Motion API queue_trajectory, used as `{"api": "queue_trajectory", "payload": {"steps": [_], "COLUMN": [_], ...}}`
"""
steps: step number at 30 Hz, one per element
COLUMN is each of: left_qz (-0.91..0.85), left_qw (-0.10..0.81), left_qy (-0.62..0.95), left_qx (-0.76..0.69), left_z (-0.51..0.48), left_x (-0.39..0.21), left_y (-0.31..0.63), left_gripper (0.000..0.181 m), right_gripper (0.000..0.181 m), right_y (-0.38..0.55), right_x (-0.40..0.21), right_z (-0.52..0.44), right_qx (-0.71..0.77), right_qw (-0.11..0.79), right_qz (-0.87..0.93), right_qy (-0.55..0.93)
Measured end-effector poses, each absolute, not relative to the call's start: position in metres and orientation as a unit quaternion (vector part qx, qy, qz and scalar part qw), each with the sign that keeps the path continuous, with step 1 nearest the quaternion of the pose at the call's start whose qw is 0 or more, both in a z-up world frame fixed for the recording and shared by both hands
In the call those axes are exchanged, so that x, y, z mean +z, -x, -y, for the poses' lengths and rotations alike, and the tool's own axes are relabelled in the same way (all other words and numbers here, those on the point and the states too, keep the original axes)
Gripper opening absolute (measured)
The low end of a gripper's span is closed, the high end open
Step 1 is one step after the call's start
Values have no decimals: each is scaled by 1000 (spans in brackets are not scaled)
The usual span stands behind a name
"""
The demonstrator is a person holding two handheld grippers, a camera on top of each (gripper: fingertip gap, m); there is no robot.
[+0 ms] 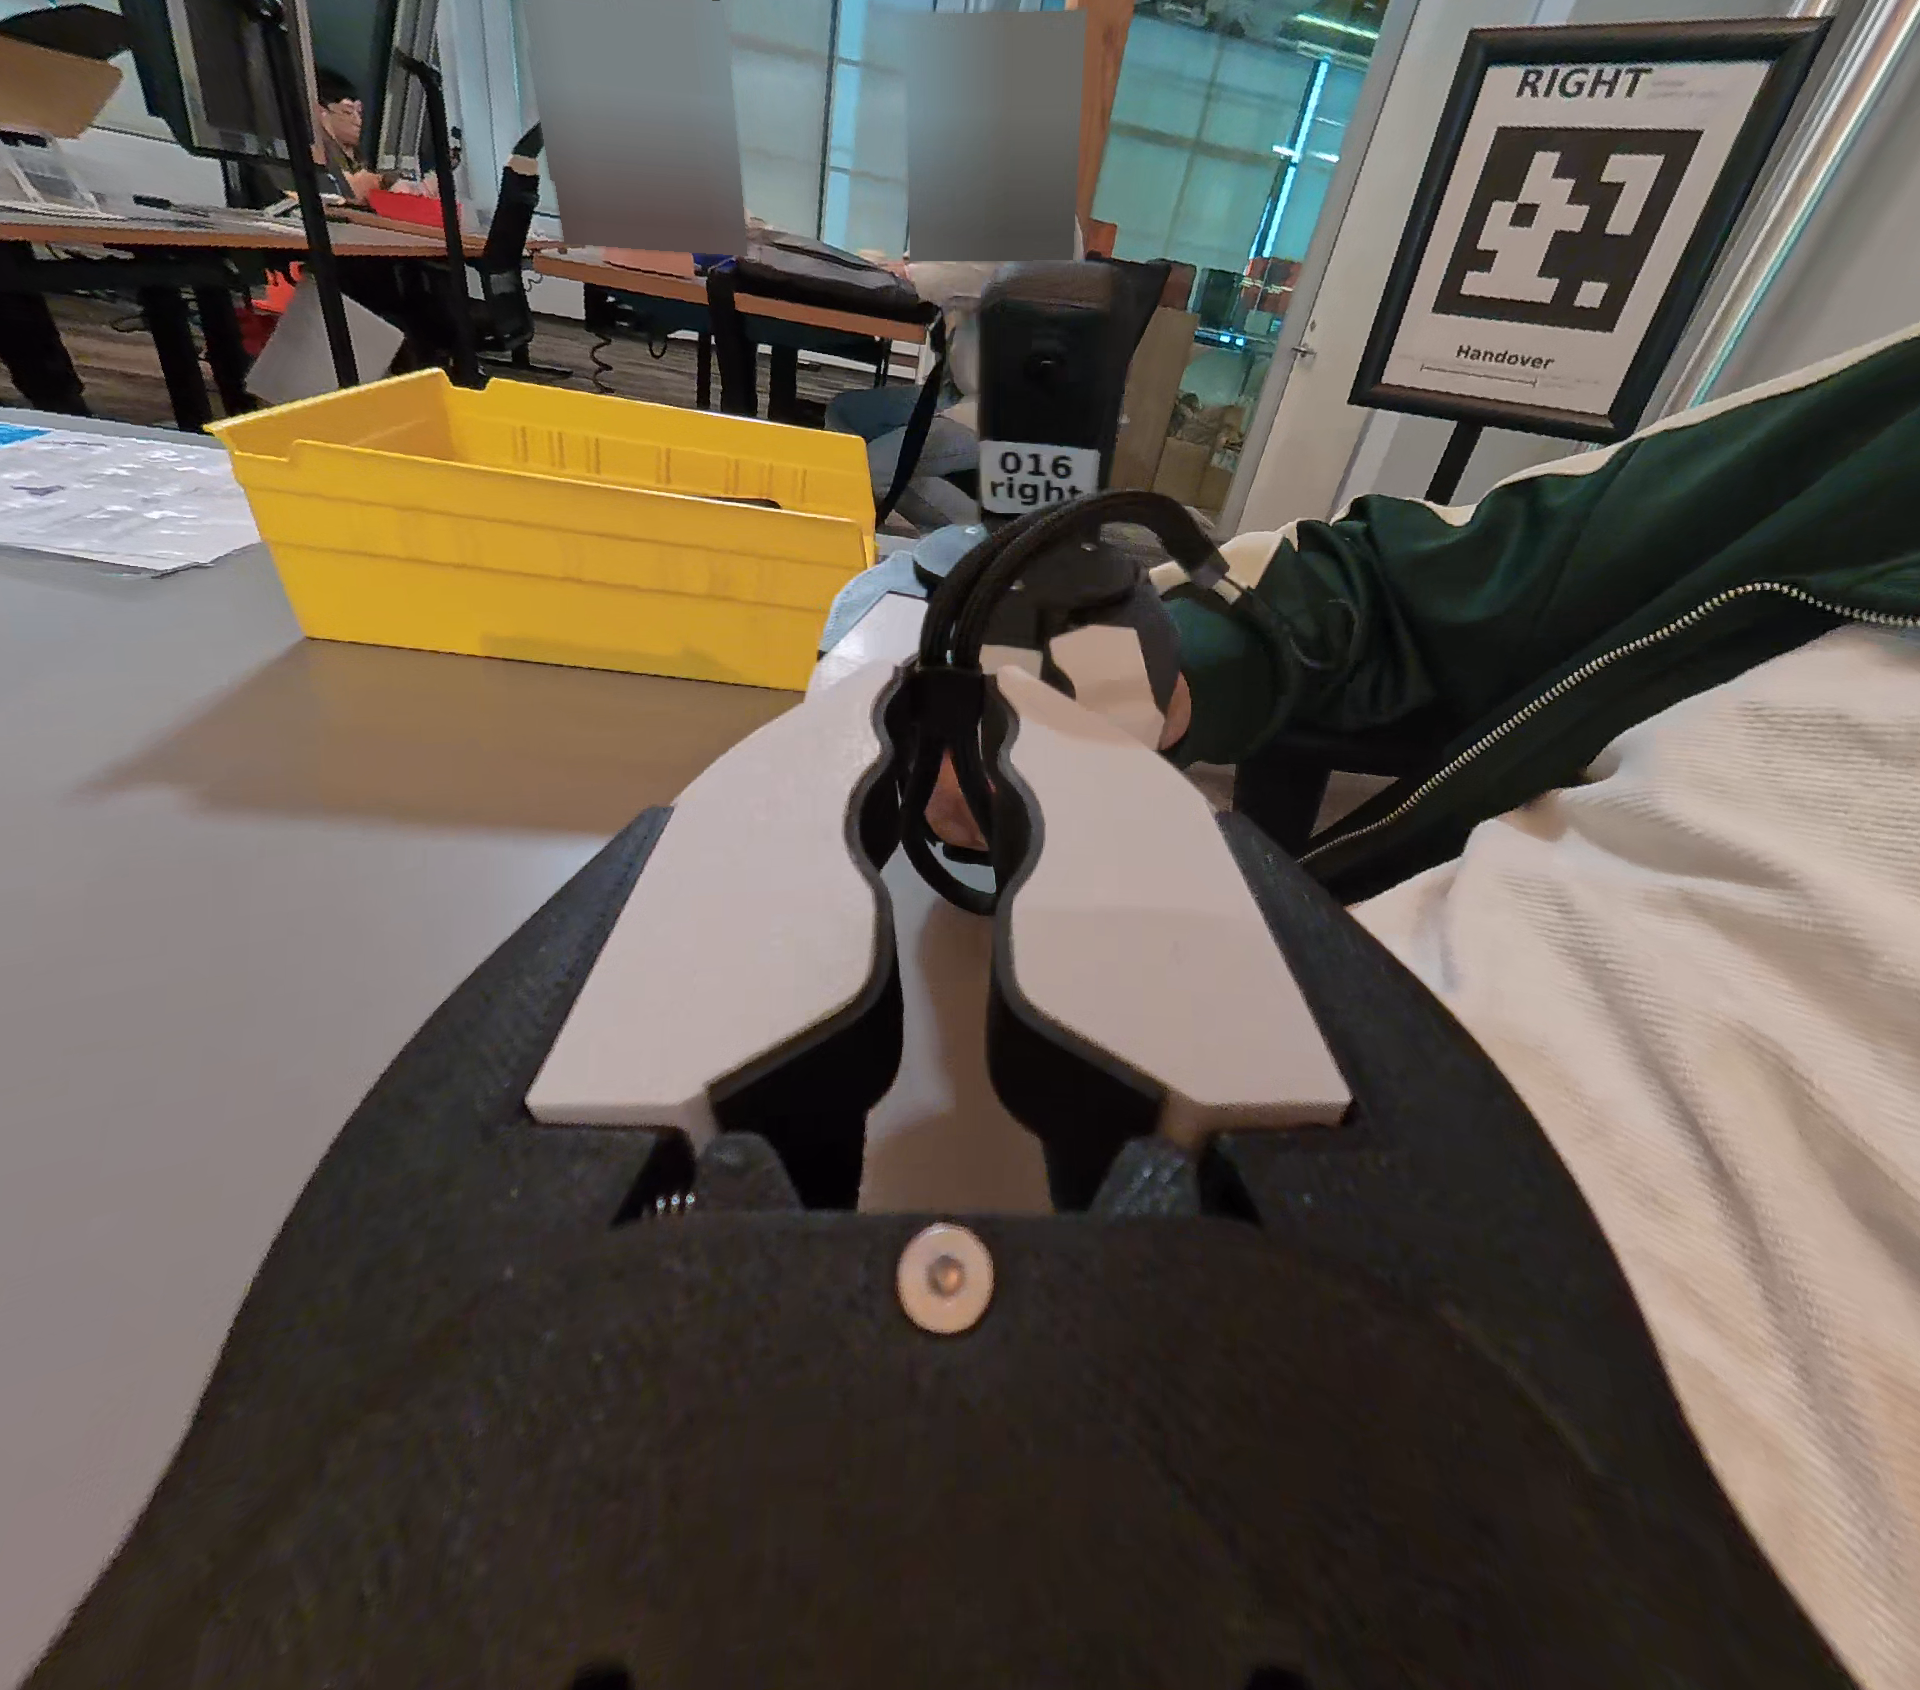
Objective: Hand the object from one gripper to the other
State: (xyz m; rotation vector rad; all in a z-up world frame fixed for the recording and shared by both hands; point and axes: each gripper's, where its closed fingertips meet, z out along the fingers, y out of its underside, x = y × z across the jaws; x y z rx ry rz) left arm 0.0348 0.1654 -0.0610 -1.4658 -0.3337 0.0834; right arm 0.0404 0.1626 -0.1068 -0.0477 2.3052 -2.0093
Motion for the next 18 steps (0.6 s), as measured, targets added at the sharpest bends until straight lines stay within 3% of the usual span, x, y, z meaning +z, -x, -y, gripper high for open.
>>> {"api": "queue_trajectory", "payload": {"steps": [5, 14, 18], "left_qz": [156, 168, 169], "left_qw": [732, 731, 734], "left_qy": [663, 661, 657], "left_qx": [31, 24, 15], "left_z": [-170, -174, -176], "left_x": [-61, -64, -64], "left_y": [-36, -36, -37], "left_gripper": [10, 10, 10], "right_gripper": [46, 38, 16], "right_y": [-43, -45, -50], "right_x": [-104, -102, -104], "right_z": [-159, -159, -159], "right_qx": [-653, -654, -647], "right_qw": [1, 6, 11], "right_qz": [-757, -756, -761], "right_qy": [30, 32, 47]}}
